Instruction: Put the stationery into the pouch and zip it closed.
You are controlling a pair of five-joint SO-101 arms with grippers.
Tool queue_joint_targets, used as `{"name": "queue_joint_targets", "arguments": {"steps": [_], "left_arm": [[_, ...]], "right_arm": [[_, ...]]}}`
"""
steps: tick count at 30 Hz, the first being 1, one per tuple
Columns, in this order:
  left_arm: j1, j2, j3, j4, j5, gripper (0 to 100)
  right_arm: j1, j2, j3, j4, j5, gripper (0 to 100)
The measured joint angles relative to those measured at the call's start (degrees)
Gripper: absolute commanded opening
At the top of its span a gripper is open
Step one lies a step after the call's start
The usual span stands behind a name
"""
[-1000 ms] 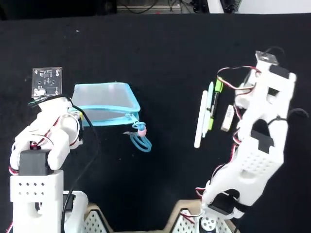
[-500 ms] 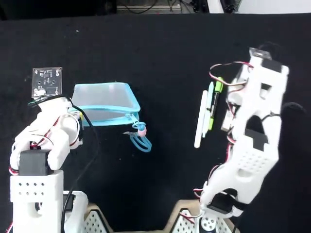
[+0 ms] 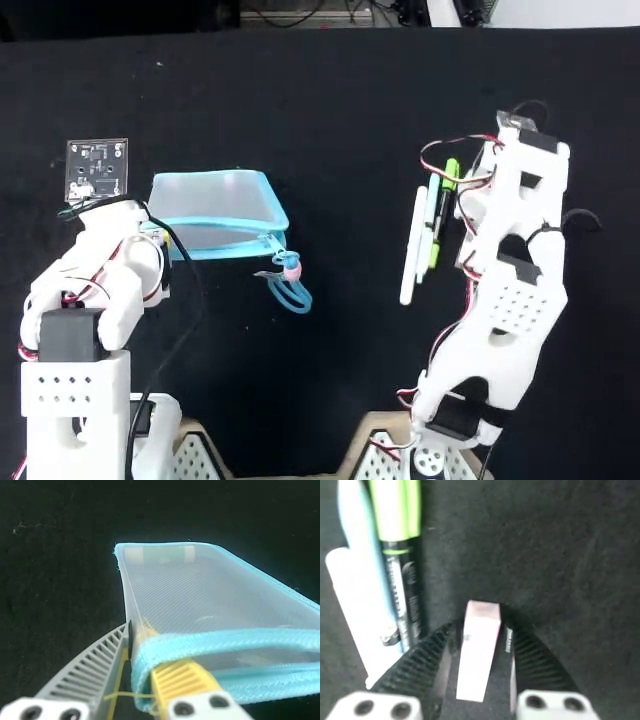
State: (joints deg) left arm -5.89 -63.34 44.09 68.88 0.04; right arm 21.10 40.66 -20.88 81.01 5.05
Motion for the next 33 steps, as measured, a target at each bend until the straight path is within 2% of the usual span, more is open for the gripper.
{"name": "queue_joint_targets", "arguments": {"steps": [3,9,12,17,20,25,33], "left_arm": [[0.0,0.0,0.0,0.0,0.0,3],[0.0,0.0,0.0,0.0,0.0,3],[0.0,0.0,0.0,0.0,0.0,3],[0.0,0.0,0.0,0.0,0.0,3],[0.0,0.0,0.0,0.0,0.0,3],[0.0,0.0,0.0,0.0,0.0,3],[0.0,0.0,0.0,0.0,0.0,3]], "right_arm": [[0.1,1.6,-1.9,0.0,0.0,1.1],[1.8,2.0,-6.1,0.1,1.8,1.1],[2.2,1.8,-9.7,3.1,8.4,1.1],[2.4,1.8,-14.2,12.9,25.5,1.1],[4.2,1.8,-14.2,15.5,33.5,1.1],[9.7,1.8,-13.6,16.0,42.0,1.1],[20.6,1.8,-5.8,16.0,51.4,1.1]]}}
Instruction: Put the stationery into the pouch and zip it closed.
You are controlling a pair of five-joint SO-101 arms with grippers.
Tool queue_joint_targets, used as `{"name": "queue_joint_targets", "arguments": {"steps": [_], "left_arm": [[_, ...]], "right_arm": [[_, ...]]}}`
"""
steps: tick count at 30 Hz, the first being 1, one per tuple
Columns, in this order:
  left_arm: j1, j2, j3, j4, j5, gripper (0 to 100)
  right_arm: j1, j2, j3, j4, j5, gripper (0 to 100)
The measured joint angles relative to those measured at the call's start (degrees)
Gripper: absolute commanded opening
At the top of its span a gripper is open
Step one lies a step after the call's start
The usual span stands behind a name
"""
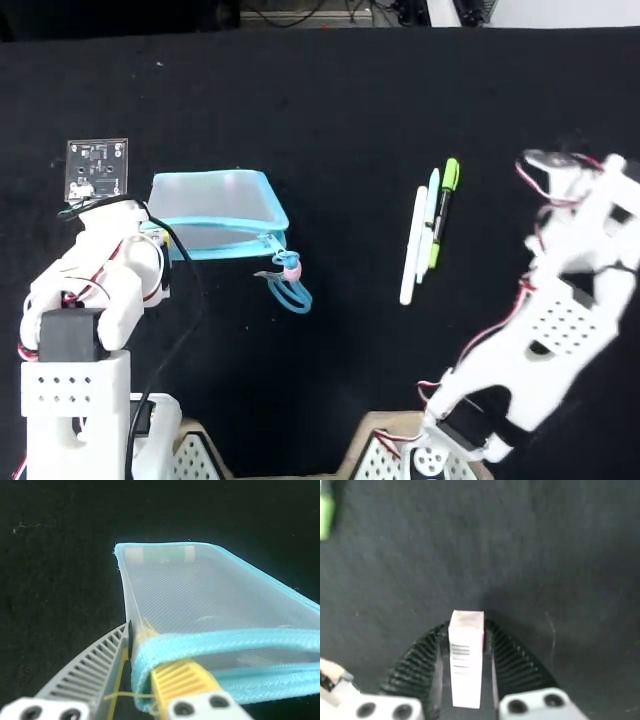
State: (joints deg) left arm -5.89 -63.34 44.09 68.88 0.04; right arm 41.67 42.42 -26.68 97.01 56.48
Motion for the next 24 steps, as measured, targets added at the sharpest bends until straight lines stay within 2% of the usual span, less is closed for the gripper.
{"name": "queue_joint_targets", "arguments": {"steps": [6,9,13,18,21,24], "left_arm": [[0.0,0.0,0.0,0.0,0.0,3],[0.0,0.0,0.0,0.0,0.0,3],[0.0,0.0,0.0,0.0,0.0,3],[0.0,0.0,0.0,0.0,0.0,3],[0.0,0.0,0.0,0.0,0.0,3],[0.0,0.0,0.0,0.0,0.0,3]], "right_arm": [[6.2,-2.0,6.8,-0.1,5.8,1.1],[7.6,-6.1,12.1,-3.4,6.7,1.1],[7.6,-13.9,23.8,-12.6,6.7,1.1],[7.6,-27.8,45.3,-29.0,6.6,2.1],[7.6,-35.1,55.3,-38.2,4.7,12.6],[7.6,-38.7,58.9,-40.2,3.3,21.7]]}}
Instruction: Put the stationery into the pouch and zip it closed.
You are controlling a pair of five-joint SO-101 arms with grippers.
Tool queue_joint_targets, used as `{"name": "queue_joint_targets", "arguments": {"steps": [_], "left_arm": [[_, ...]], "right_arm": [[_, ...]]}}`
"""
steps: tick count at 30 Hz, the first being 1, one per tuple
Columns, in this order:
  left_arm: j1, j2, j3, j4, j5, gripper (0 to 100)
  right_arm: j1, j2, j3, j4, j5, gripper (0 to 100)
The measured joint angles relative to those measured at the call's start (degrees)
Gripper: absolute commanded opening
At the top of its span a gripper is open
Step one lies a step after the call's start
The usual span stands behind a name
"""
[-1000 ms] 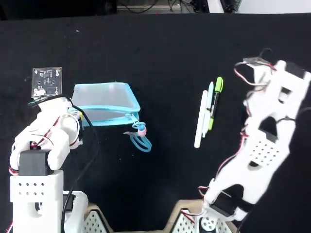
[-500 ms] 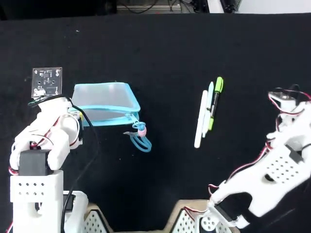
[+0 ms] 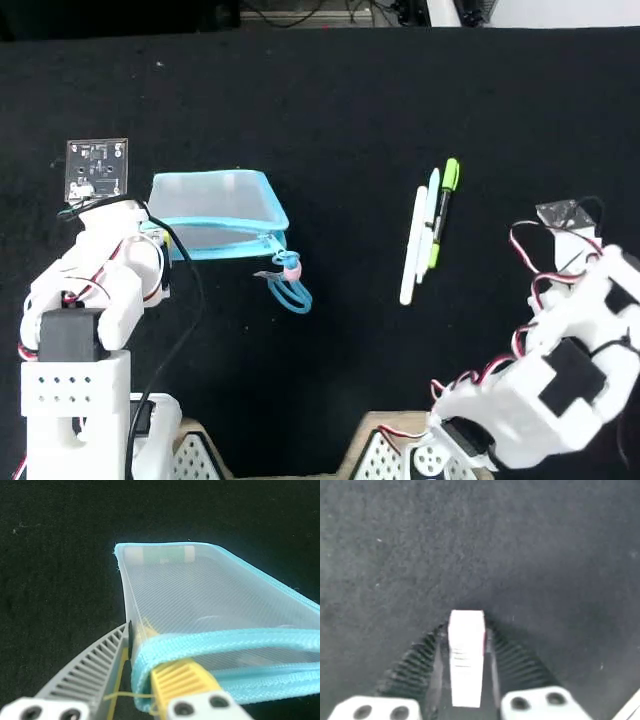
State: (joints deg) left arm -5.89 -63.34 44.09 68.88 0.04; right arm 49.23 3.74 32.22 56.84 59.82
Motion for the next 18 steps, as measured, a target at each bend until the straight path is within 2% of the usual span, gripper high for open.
{"name": "queue_joint_targets", "arguments": {"steps": [7,18], "left_arm": [[0.0,0.0,0.0,0.0,0.0,3],[0.0,0.0,0.0,0.0,0.0,3]], "right_arm": [[-0.7,-0.8,-0.5,2.7,-5.6,19.4],[-3.1,-0.4,-2.5,6.0,-6.5,19.1]]}}
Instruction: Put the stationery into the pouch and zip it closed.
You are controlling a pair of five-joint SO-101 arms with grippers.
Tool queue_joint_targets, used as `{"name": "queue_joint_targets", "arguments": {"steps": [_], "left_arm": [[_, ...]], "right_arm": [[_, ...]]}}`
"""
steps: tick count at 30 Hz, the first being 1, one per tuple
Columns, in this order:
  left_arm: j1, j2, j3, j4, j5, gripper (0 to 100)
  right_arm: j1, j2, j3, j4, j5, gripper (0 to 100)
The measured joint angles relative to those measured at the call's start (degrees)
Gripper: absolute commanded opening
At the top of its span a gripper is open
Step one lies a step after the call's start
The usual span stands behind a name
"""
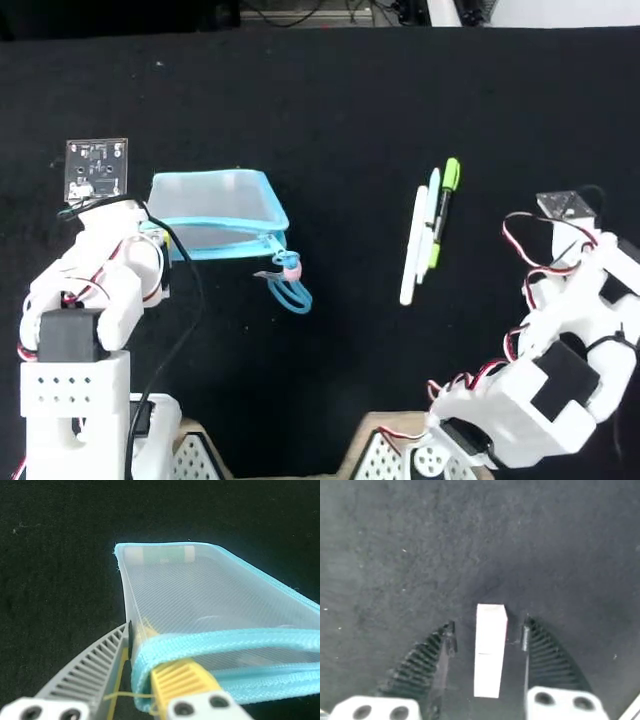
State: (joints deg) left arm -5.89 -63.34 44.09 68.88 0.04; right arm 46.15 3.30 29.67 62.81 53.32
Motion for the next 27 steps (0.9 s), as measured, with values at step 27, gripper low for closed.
{"name": "queue_joint_targets", "arguments": {"steps": [27], "left_arm": [[0.0,0.0,0.0,0.0,0.0,3]], "right_arm": [[1.1,7.5,-15.5,14.1,-3.3,1.1]]}}
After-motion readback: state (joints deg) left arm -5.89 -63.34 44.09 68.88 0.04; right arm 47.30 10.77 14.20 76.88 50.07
